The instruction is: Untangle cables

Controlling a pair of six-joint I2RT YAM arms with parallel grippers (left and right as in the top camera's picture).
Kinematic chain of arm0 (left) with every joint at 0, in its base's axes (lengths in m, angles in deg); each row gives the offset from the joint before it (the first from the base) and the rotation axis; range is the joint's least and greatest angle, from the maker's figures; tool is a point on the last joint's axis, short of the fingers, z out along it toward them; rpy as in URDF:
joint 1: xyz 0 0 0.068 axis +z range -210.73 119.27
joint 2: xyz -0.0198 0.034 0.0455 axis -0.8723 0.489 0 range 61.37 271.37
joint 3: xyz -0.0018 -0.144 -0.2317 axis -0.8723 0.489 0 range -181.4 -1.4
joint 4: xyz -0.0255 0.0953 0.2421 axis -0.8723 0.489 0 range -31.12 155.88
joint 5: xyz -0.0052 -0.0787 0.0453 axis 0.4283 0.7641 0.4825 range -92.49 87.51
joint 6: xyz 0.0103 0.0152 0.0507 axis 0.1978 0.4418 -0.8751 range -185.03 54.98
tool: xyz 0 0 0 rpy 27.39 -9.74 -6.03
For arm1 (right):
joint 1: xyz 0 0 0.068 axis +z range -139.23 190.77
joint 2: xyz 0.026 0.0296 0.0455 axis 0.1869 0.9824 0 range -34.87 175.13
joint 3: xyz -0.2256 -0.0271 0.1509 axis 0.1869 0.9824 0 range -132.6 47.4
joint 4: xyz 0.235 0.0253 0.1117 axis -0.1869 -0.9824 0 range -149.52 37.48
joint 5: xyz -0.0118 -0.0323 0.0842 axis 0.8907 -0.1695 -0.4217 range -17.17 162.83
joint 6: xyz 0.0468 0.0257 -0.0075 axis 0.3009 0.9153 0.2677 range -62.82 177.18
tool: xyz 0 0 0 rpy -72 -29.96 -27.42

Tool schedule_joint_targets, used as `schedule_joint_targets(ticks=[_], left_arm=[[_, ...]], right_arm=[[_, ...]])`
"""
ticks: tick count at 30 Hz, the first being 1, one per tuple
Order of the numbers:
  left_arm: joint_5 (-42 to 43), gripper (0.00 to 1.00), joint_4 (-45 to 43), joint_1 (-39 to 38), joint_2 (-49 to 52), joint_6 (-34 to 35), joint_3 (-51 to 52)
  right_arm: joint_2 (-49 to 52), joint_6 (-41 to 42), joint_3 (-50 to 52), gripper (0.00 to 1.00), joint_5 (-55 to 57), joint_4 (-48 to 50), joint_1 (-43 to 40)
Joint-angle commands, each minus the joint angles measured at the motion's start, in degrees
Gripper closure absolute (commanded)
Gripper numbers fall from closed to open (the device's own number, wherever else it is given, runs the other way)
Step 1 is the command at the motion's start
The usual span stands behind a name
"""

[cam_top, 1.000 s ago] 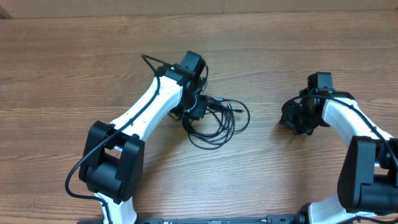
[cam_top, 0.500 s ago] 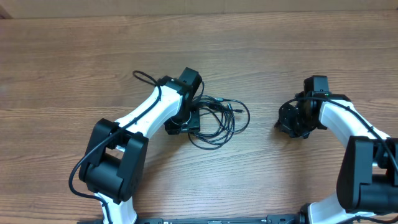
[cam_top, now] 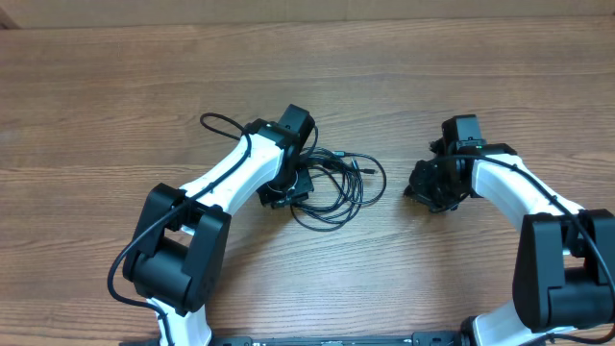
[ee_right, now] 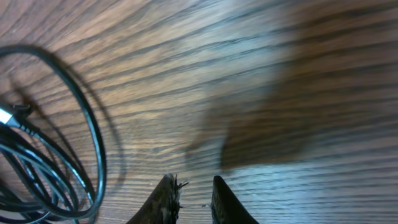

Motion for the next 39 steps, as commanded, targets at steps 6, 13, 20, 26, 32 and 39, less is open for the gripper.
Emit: schedule_joint_targets(ticks=[6, 13, 20, 26, 32, 39], left_arm=[[-0.81, 0.72, -0.50, -0.46, 0.37, 9.77, 3.15], [-0.79, 0.85, -2.32, -0.48, 0.37, 11.28, 3.69], [-1.03, 0.90, -2.80, 0.09, 0.37, 10.29, 3.67], [-1.07, 0.86, -0.57, -0.15, 0.35, 9.75, 3.69], [-6.73, 0.87, 2.29, -0.15, 0.37, 5.38, 3.67], [-10.19, 0.85, 3.56, 0.02, 0.35, -0.42, 3.69]], right_arm=[[-1.42, 0.22, 0.33, 0.82, -0.42, 0.66, 1.18], [-1.42, 0.22, 0.33, 0.82, -0.42, 0.66, 1.18], [-1.42, 0.22, 0.33, 0.82, -0.42, 0.66, 1.18], [-1.42, 0.22, 0.33, 0.82, -0.42, 0.63, 1.18], [-1.42, 0.22, 0.33, 0.82, -0.42, 0.63, 1.18], [-1.42, 0.22, 0.33, 0.82, -0.42, 0.63, 1.18]])
